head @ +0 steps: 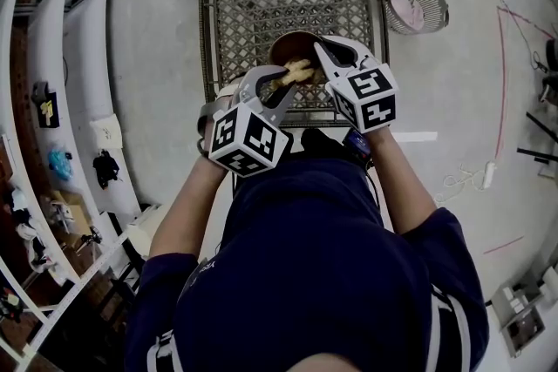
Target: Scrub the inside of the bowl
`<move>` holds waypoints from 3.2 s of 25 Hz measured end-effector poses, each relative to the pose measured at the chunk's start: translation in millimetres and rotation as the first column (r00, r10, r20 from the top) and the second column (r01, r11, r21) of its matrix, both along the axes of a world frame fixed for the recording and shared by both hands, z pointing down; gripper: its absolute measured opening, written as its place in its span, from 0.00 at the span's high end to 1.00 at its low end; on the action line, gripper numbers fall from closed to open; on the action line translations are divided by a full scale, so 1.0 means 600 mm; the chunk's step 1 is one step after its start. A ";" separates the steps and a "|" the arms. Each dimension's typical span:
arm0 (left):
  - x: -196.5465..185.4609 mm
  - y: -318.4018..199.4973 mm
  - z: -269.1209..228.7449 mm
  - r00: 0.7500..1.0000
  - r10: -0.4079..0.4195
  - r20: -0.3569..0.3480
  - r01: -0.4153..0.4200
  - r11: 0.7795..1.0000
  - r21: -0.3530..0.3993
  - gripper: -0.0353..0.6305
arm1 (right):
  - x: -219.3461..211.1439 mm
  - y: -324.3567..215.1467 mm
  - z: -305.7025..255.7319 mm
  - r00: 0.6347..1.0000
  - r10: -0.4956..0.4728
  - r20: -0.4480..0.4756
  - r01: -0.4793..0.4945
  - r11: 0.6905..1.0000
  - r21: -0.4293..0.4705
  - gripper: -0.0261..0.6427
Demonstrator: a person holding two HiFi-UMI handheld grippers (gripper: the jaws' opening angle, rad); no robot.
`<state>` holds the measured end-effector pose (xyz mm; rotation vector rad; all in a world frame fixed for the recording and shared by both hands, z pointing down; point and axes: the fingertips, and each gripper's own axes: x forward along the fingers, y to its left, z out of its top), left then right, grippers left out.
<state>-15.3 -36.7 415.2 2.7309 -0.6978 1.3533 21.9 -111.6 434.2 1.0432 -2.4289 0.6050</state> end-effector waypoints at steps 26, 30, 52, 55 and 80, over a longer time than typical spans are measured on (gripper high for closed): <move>0.043 0.017 0.015 0.980 0.125 0.156 -0.141 0.985 0.100 0.83 | 0.012 0.018 0.010 1.000 -0.001 0.010 0.001 1.000 0.002 0.94; 0.013 0.015 0.024 0.962 0.120 0.246 -0.153 0.981 0.120 0.83 | 0.023 0.016 0.010 1.000 0.014 0.012 -0.014 1.000 0.001 0.94; 0.025 0.025 0.021 0.974 0.113 0.196 -0.123 0.991 0.043 0.83 | 0.021 0.031 0.009 1.000 0.003 0.017 -0.003 1.000 -0.003 0.94; 0.051 0.036 0.015 0.986 0.125 0.113 -0.126 0.992 -0.003 0.83 | 0.020 0.034 0.009 1.000 0.004 0.025 -0.004 1.000 -0.005 0.94; 0.002 -0.024 -0.029 0.996 0.000 0.092 -0.013 0.991 0.133 0.83 | 0.000 0.047 0.007 0.999 -0.028 0.034 0.028 1.000 -0.010 0.94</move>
